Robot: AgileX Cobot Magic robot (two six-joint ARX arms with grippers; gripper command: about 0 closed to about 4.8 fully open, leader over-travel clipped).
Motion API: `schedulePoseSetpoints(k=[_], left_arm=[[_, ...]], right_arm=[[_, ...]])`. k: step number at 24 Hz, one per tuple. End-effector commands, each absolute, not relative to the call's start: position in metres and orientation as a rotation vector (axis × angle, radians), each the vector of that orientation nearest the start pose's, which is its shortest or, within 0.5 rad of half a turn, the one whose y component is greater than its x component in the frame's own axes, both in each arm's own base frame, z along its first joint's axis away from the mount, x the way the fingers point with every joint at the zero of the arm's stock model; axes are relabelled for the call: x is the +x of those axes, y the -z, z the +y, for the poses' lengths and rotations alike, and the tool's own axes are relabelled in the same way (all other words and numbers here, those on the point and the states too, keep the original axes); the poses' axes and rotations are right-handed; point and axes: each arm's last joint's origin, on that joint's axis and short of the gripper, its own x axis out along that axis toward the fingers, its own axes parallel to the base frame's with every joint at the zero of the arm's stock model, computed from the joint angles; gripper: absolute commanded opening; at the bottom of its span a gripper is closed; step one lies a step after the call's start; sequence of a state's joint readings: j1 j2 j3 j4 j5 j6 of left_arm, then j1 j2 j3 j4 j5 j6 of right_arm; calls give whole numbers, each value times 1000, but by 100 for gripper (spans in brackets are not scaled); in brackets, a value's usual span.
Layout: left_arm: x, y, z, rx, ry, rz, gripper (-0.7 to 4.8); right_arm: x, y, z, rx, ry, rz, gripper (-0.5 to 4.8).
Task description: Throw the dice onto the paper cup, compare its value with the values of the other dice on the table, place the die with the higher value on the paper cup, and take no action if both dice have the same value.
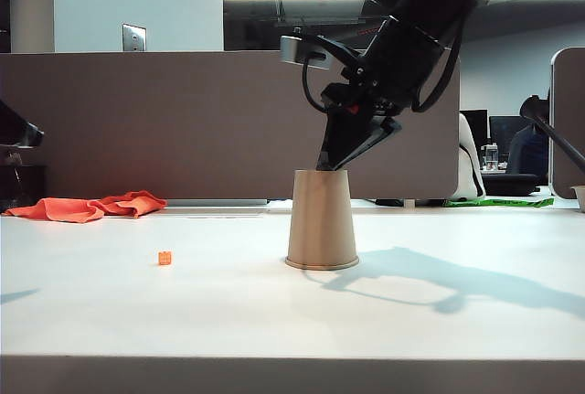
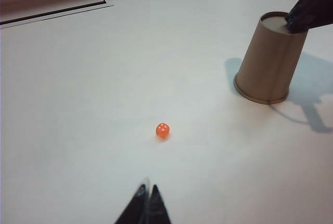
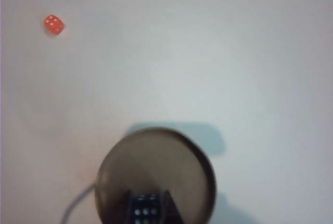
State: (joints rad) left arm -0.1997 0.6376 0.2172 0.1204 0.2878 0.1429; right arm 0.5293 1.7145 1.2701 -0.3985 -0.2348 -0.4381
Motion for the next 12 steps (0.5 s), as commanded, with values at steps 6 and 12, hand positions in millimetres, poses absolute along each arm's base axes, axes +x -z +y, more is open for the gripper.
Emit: schedulePoseSetpoints(k=[6, 12], left_arm=[[143, -191, -38, 128, 512, 244, -5], [143, -191, -38, 128, 512, 244, -5]], right_arm=[[315, -247, 193, -516, -893, 658, 52], [315, -254, 192, -511, -888, 627, 52]])
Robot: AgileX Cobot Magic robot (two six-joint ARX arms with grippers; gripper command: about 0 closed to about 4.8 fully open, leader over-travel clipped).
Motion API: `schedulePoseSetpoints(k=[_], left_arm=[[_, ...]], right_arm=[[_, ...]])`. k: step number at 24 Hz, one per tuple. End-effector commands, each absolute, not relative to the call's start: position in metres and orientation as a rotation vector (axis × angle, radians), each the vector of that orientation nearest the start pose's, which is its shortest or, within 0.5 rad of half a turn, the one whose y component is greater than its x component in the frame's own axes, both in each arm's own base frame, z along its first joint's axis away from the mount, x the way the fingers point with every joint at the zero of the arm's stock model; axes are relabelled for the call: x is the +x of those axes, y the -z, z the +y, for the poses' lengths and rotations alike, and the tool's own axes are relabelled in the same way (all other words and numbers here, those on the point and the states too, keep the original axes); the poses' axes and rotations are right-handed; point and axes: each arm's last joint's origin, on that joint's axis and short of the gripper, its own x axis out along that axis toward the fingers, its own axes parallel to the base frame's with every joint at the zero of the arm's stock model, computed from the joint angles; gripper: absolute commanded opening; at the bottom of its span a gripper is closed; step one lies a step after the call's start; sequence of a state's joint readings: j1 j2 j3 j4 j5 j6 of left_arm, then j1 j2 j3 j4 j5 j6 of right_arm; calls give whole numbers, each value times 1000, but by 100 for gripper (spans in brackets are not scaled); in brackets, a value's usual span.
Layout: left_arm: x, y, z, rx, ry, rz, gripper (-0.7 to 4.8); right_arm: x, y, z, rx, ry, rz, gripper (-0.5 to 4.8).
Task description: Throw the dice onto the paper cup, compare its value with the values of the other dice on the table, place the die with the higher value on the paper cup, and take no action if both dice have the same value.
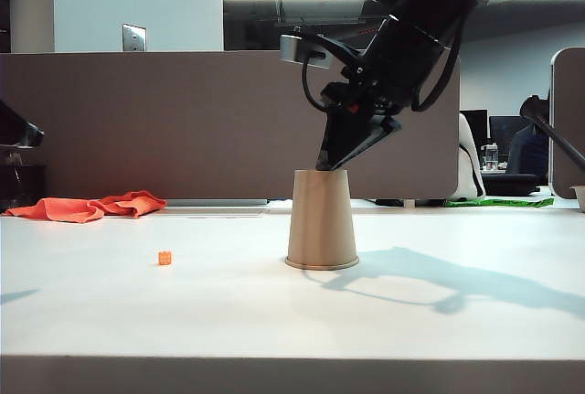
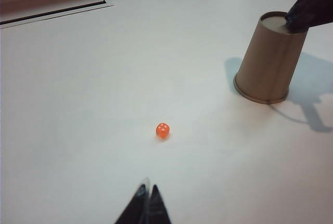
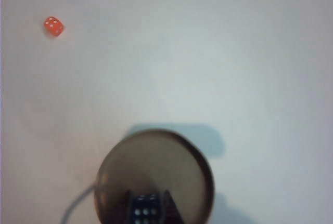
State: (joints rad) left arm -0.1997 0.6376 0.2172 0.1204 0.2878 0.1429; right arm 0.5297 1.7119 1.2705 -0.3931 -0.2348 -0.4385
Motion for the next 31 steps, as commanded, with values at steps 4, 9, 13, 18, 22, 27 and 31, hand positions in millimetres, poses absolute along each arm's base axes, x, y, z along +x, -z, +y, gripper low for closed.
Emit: schedulePoseSetpoints(k=[4, 9, 13, 18, 22, 27, 31], left_arm=[[143, -191, -38, 128, 512, 244, -5], [143, -191, -38, 128, 512, 244, -5], [143, -191, -38, 128, 512, 244, -5], [143, -191, -38, 128, 512, 244, -5], [143, -191, -38, 128, 512, 244, -5], [143, -191, -38, 128, 512, 243, -5], [143, -191, -38, 128, 512, 243, -5]], right_arm=[[314, -264, 192, -488, -871, 580, 52], [315, -271, 185, -528, -664, 588, 52], [316, -269, 182, -530, -554, 620, 52], [319, -267, 173, -485, -472, 663, 53], [327, -262, 161, -408, -418, 702, 53], [338, -253, 141, -260, -418, 775, 53], [343, -243, 133, -192, -437, 836, 53]])
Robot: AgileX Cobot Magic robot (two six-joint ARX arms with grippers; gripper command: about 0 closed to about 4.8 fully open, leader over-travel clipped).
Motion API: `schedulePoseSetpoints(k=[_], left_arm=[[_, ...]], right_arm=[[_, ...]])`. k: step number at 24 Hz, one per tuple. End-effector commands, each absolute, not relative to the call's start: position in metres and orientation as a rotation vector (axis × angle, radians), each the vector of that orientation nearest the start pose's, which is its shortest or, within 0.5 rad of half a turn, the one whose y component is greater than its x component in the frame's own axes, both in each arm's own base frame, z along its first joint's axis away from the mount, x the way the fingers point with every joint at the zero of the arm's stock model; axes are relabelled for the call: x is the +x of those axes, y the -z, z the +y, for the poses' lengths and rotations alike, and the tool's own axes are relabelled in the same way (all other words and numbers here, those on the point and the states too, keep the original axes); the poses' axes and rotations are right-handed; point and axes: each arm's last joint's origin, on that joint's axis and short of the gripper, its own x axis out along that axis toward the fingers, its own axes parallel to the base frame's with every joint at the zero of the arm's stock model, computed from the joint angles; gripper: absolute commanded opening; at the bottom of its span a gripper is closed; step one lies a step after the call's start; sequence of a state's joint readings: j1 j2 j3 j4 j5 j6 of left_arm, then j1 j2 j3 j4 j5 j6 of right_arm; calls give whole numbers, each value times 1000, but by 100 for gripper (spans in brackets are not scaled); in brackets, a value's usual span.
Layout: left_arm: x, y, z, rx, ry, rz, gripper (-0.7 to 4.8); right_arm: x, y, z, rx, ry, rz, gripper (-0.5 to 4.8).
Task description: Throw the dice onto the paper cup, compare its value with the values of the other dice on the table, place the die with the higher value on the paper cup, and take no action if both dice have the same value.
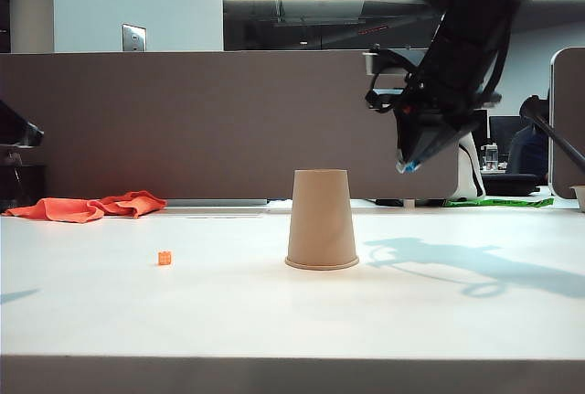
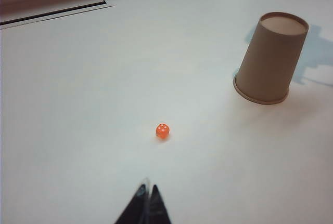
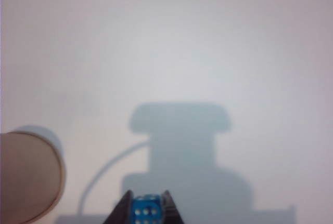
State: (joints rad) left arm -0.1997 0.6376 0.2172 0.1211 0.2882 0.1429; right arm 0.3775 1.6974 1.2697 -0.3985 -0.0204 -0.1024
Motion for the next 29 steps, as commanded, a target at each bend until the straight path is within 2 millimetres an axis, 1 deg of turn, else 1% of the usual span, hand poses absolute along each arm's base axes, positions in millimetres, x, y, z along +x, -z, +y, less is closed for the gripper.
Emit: schedulePoseSetpoints(k=[1, 5, 8, 10, 13, 14, 24, 28, 29], left_arm=[[143, -191, -38, 128, 512, 243, -5], [143, -191, -38, 128, 513, 243, -5], [143, -191, -38, 128, 512, 243, -5], [143, -191, -38, 128, 512, 244, -5], [143, -191, -38, 128, 512, 244, -5], [143, -191, -38, 128, 512, 243, -5], [143, -191, -38, 128, 513, 244, -5], [143, -191, -38, 128, 512, 244, -5], [143, -191, -38, 128, 513, 244, -5]], right_arm=[[344, -240, 132, -189, -437, 850, 53], [345, -229, 131, -188, -449, 914, 53], [345, -225, 131, -190, -448, 931, 54], [345, -225, 131, -188, -449, 933, 57], [345, -225, 131, -170, -442, 932, 105], [345, -225, 131, -170, -442, 932, 112], [348, -227, 131, -177, -413, 899, 113], [351, -230, 130, -181, -339, 869, 113], [351, -231, 128, -178, -296, 864, 113]])
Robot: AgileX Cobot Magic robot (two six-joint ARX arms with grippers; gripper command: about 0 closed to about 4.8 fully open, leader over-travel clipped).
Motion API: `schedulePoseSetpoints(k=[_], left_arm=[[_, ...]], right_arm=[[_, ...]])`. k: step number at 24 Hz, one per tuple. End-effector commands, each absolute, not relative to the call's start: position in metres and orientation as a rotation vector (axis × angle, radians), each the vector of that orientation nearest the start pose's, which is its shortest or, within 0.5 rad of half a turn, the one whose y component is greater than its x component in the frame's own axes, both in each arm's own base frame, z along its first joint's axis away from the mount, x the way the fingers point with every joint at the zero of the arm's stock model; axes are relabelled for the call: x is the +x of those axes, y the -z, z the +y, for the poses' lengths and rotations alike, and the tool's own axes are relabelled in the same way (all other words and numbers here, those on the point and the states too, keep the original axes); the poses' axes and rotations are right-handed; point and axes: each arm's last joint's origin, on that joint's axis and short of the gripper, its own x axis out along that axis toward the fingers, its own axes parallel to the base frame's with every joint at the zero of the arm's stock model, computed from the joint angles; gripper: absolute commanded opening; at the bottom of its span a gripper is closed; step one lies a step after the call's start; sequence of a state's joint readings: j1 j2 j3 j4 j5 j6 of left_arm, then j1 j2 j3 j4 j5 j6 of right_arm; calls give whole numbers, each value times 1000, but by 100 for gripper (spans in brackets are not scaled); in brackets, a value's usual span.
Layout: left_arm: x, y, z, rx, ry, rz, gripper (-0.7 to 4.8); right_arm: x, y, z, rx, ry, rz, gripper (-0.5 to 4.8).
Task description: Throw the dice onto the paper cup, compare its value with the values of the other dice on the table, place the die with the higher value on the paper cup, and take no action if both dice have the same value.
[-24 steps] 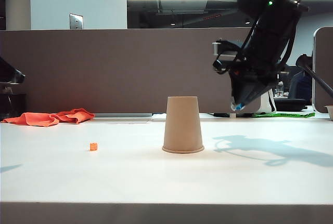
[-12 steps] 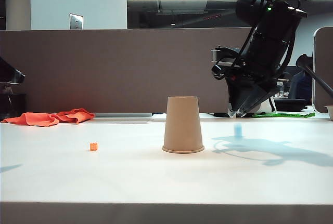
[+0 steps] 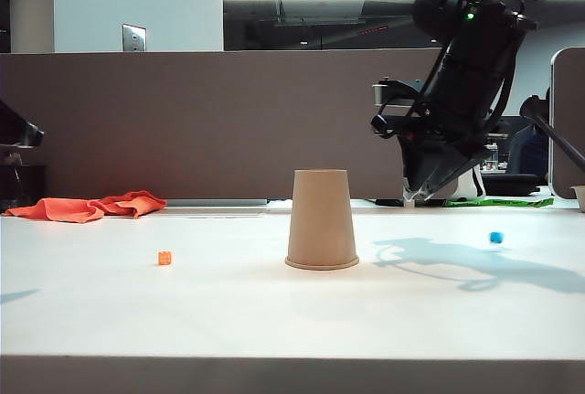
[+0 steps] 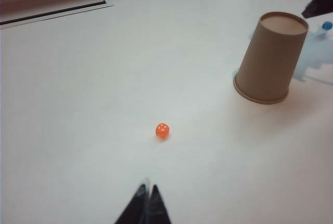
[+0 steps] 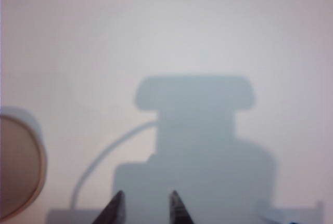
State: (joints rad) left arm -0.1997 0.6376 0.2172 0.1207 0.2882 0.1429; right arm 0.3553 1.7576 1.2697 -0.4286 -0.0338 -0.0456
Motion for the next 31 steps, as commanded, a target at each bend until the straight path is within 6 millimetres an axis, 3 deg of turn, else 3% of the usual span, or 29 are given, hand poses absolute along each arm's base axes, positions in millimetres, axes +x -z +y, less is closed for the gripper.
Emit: schedulePoseSetpoints(k=[1, 6, 15, 23, 31], left_arm=[[143, -191, -38, 128, 512, 244, -5], [143, -191, -38, 128, 513, 244, -5], [143, -191, -38, 128, 513, 244, -5], [143, -191, -38, 128, 513, 244, -5], [143, -191, -38, 128, 513, 244, -5]], right_arm=[[351, -231, 127, -173, -271, 863, 112], [353, -231, 115, -135, -119, 876, 112], [357, -236, 87, -97, -50, 880, 95], [354, -248, 47, -40, 30, 895, 85], [354, -247, 36, -24, 28, 921, 85]])
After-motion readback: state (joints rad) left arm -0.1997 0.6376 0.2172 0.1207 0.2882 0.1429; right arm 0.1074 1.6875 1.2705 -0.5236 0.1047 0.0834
